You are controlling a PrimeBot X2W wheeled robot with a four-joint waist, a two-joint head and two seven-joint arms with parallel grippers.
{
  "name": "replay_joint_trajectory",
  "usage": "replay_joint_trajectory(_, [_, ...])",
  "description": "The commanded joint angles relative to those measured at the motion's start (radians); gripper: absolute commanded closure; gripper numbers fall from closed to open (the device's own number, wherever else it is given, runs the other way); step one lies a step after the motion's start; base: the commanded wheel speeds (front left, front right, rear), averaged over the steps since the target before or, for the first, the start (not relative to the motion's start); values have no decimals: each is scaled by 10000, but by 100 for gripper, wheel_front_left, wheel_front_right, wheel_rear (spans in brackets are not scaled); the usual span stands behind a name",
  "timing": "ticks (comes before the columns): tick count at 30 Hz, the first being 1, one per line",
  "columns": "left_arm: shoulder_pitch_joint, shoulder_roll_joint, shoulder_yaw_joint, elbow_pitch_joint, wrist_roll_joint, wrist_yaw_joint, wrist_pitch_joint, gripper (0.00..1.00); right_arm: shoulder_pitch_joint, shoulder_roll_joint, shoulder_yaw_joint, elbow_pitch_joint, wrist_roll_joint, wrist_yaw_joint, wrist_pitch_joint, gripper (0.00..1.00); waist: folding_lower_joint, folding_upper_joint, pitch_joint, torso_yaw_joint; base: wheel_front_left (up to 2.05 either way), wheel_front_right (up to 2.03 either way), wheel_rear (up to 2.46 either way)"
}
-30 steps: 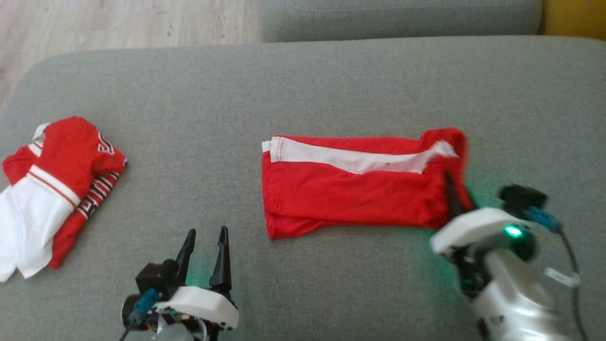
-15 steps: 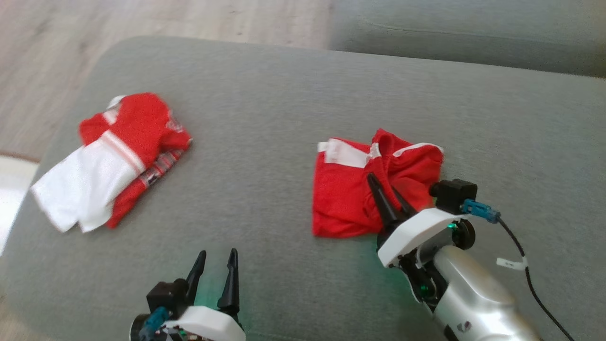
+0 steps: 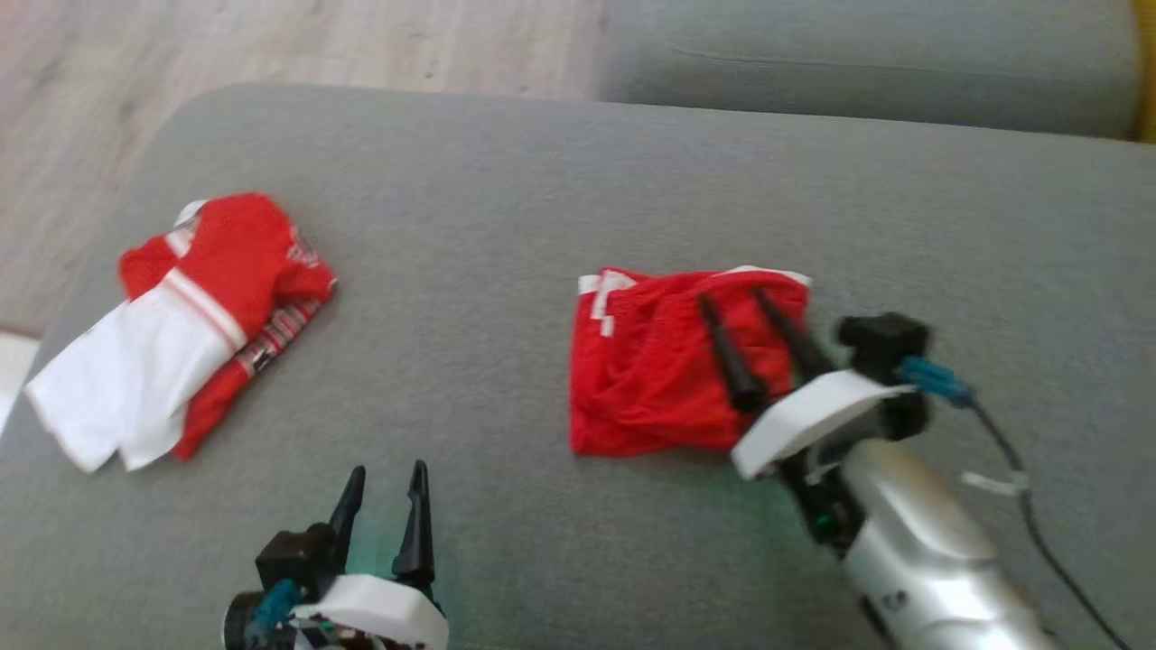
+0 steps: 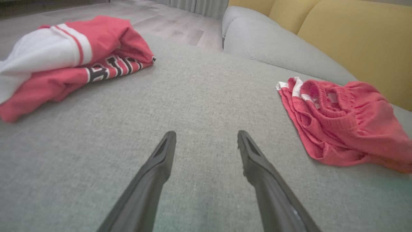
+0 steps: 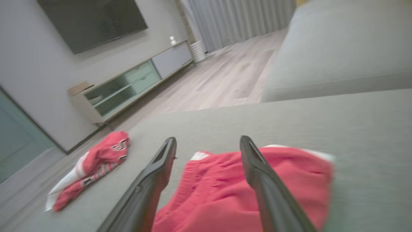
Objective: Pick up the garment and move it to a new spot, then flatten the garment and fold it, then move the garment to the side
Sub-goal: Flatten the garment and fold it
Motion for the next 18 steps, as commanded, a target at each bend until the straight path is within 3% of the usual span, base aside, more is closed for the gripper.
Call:
replay_joint_trajectory(1, [-265,76,360,-321,119,47,-51,0,80,3,-299,-326,-412,-7,-136,0,0,-1,-125,-415,0,0,0])
replay_joint_trajectory(6, [-212,76,613,-542,643,180,-51,0,1167,-11,-2574,-870,-2405,-7,-137,0,0,-1,-323,-995,0,0,0])
replay_joint_trajectory(9, [-29,76,798,-646,906,285,-51,0,1826,67,-3438,-1221,-3278,-7,-138,0,0,-1,-461,-1219,0,0,0])
replay_joint_trajectory(14, [534,76,986,-1055,1297,420,-51,0,2780,176,-4395,-1537,-4079,-7,-138,0,0,-1,-670,-1403,0,0,0])
replay_joint_trajectory(18, [1090,76,998,-1413,1367,523,-51,0,3485,203,-4564,-1651,-4172,-7,-138,0,0,-1,-817,-1451,0,0,0])
